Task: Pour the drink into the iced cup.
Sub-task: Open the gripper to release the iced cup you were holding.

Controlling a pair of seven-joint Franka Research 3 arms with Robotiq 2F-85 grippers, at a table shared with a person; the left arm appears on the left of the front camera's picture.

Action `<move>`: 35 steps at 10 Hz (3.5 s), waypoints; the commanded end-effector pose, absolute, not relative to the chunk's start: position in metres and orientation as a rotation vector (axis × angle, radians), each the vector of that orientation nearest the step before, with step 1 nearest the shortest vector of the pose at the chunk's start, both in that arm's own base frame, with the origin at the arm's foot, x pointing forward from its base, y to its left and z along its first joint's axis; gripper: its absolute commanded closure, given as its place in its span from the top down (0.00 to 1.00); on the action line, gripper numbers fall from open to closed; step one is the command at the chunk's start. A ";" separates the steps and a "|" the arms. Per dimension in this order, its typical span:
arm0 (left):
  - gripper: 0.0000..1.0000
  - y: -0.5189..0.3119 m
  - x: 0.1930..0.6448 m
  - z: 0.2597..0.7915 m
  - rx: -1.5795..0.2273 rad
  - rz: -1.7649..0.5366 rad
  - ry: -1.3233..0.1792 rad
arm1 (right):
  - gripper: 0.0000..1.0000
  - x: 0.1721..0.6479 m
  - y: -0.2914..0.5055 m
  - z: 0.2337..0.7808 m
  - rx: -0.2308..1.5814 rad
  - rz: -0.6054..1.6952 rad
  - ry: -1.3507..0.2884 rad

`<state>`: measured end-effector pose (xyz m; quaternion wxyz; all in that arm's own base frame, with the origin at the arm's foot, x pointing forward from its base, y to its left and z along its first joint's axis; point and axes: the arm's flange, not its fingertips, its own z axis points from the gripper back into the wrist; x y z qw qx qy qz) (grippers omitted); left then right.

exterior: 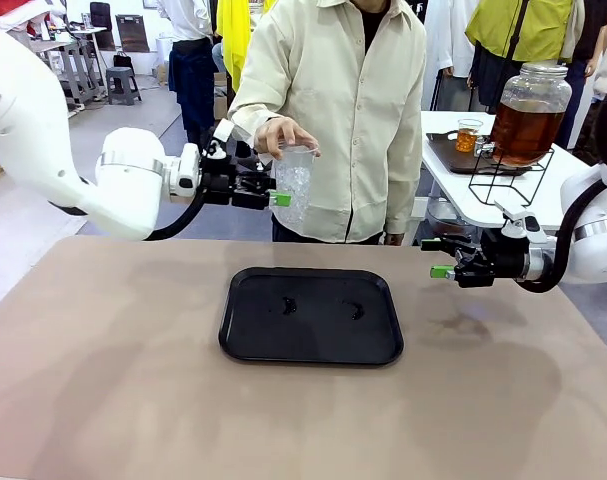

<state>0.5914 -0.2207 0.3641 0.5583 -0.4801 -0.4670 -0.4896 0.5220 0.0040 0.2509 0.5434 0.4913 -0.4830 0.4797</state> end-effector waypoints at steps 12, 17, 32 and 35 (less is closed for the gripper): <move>1.00 -0.075 0.524 0.288 -1.114 -1.256 -1.151 | 1.00 0.523 0.004 0.254 1.164 1.144 -1.150; 1.00 -0.075 0.524 0.288 -1.114 -1.256 -1.151 | 1.00 0.523 0.004 0.254 1.164 1.144 -1.150; 1.00 -0.075 0.524 0.288 -1.114 -1.256 -1.151 | 1.00 0.523 0.004 0.254 1.164 1.144 -1.150; 1.00 -0.075 0.524 0.288 -1.114 -1.256 -1.151 | 1.00 0.523 0.004 0.254 1.164 1.144 -1.150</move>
